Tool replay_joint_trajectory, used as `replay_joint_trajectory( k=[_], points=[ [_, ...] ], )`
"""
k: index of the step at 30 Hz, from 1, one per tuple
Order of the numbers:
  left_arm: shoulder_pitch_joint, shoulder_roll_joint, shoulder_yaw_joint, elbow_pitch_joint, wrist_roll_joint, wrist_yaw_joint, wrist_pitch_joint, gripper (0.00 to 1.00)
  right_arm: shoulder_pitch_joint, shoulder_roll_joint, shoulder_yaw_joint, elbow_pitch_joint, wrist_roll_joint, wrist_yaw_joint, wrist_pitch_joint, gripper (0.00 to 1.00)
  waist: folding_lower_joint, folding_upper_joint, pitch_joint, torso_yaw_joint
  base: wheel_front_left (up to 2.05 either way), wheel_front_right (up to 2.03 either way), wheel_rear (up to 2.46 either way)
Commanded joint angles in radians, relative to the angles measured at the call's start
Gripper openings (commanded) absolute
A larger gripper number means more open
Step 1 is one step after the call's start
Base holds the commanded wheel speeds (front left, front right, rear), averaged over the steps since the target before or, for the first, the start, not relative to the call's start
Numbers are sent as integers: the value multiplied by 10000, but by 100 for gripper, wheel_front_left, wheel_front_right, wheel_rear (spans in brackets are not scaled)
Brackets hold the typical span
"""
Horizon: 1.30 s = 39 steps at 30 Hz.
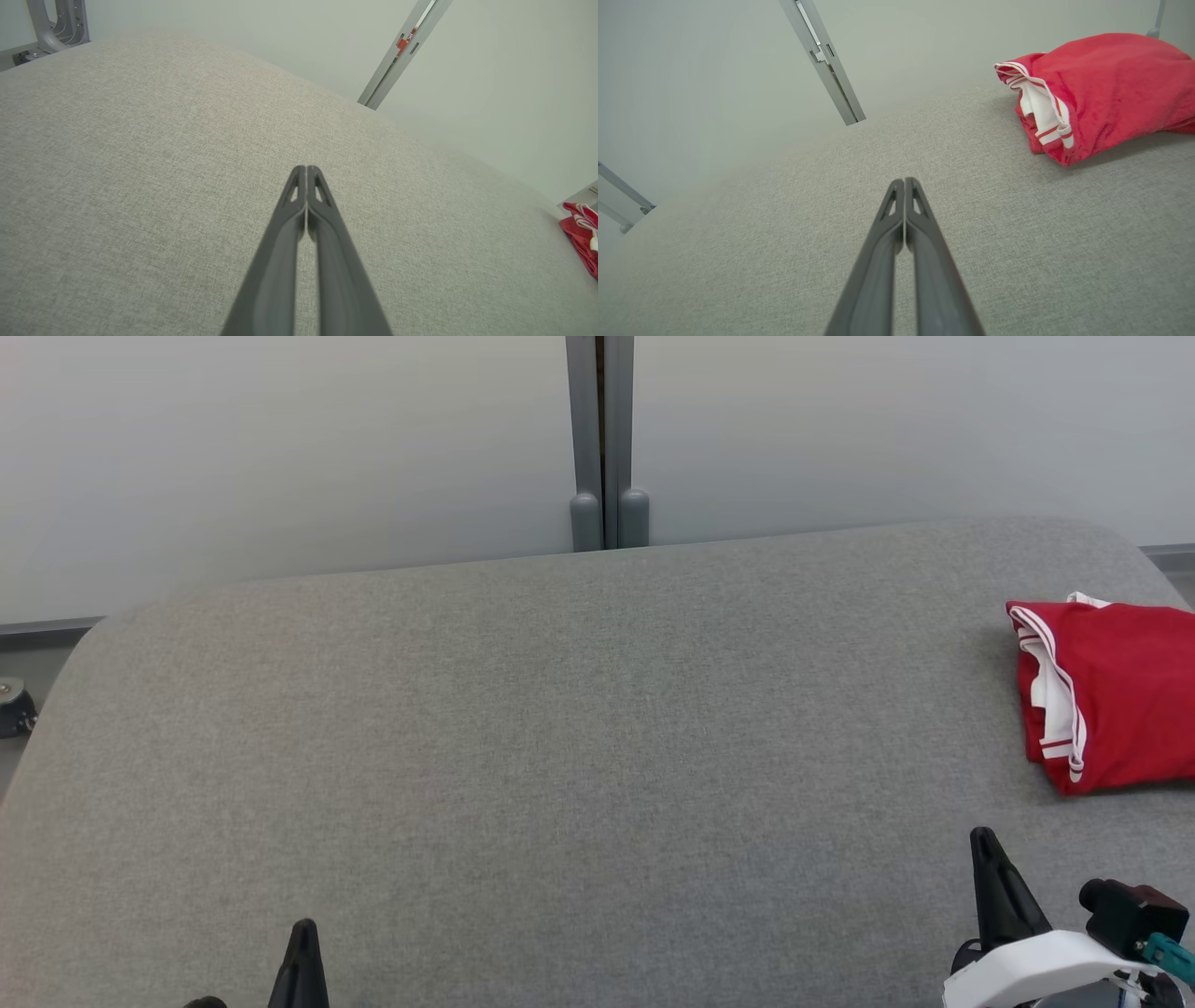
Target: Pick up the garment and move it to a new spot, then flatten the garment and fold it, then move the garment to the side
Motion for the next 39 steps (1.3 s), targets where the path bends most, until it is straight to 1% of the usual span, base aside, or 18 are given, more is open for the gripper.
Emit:
replay_joint_trajectory(
  k=[1, 21, 39],
  points=[
    [-355, 115, 94, -86, -477, -68, 81, 0, -333, -30, -58, -125, 494, -1, 96, 0, 0, 0, 8, -1, 0, 0, 0],
    [-1138, 208, 385, 182, -3450, -349, 780, 0, -803, 1, -185, -17, 3766, -4, 858, 0, 0, 0, 107, -18, 0, 0, 0],
    [-1694, 239, 636, 361, -5552, -549, 1318, 0, -1156, 23, -290, 76, 6128, -6, 1413, 0, 0, 0, 194, -33, 0, 0, 0]
  ],
)
